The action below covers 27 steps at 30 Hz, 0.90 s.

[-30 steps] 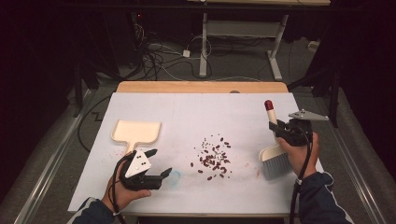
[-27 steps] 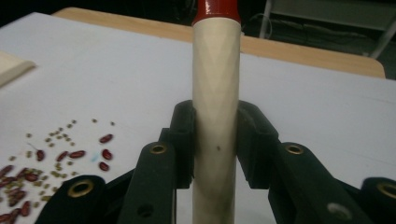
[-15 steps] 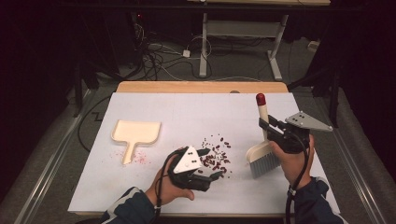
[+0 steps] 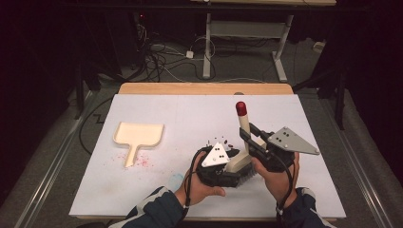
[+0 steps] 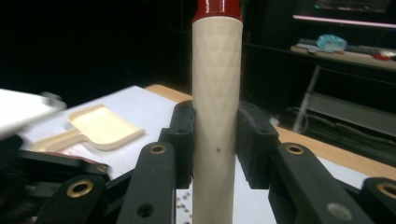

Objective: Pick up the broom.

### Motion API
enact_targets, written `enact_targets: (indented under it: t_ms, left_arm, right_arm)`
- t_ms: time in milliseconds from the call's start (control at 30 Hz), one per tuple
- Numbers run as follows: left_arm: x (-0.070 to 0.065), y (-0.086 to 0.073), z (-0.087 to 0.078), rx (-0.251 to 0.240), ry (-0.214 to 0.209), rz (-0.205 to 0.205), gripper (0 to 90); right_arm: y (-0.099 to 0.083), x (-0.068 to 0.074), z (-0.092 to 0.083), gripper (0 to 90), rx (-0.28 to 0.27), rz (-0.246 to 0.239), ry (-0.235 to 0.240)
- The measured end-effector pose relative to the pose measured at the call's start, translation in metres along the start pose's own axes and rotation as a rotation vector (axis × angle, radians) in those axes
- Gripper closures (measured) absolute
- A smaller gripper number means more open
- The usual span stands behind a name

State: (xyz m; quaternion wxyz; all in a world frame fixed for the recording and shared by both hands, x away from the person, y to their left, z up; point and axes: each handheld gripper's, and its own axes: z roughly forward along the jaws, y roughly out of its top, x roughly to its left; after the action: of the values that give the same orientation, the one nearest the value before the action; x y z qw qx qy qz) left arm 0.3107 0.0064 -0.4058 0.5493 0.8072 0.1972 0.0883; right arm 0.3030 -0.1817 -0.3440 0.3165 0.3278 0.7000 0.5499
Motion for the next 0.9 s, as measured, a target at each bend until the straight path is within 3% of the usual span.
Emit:
enact_targets:
  t_ms: [100, 133, 233, 300, 367, 467, 500, 533, 567, 633, 767, 833, 900]
  left_arm:
    - [0.002, -0.001, -0.001, 0.001, 0.009, -0.006, 42.9]
    - [0.006, -0.002, -0.004, -0.015, -0.018, -0.014, 46.3]
    - [0.007, -0.002, -0.008, -0.011, -0.001, -0.006, 57.3]
    - [0.011, -0.003, -0.011, -0.008, 0.0, -0.008, 60.0]
    - [0.014, -0.003, -0.014, -0.002, 0.031, -0.004, 62.4]
    - [0.022, -0.004, -0.021, 0.014, 0.016, 0.026, 65.4]
    - [0.022, -0.004, -0.021, 0.014, 0.016, 0.026, 65.5]
    - [0.025, -0.003, -0.028, 0.033, 0.007, 0.058, 65.5]
    - [0.025, -0.003, -0.028, 0.033, 0.007, 0.058, 65.6]
    - [0.029, -0.003, -0.038, 0.062, -0.006, 0.102, 65.6]
    - [0.035, -0.005, -0.051, 0.088, -0.031, 0.132, 65.6]
    - [0.037, -0.008, -0.058, 0.104, -0.049, 0.152, 65.6]
    - [0.039, -0.011, -0.067, 0.127, -0.073, 0.176, 65.6]
  right_arm:
    - [0.002, 0.007, -0.003, 70.3, -0.019, -0.006, 0.025]
    - [0.003, 0.01, -0.004, 70.3, -0.021, -0.015, 0.029]
    - [0.003, 0.013, -0.005, 70.2, -0.024, -0.025, 0.034]
    - [0.003, 0.014, -0.006, 70.2, -0.029, -0.028, 0.038]
    - [0.004, 0.013, -0.007, 70.1, -0.034, -0.02, 0.044]
    - [0.005, 0.011, -0.009, 69.7, -0.033, -0.02, 0.072]
    - [0.005, 0.011, -0.01, 69.5, -0.03, -0.024, 0.086]
    - [0.006, 0.01, -0.01, 69.1, -0.03, -0.024, 0.107]
    - [0.007, 0.009, -0.01, 67.9, -0.025, -0.043, 0.134]
    - [0.009, 0.005, -0.012, 61.5, -0.024, -0.069, 0.19]
    - [0.011, -0.004, -0.011, 51.1, 0.071, -0.168, 0.319]
    - [0.006, -0.007, -0.009, 47.8, 0.113, -0.23, 0.347]
    - [0.0, -0.01, -0.006, 43.8, 0.165, -0.254, 0.385]
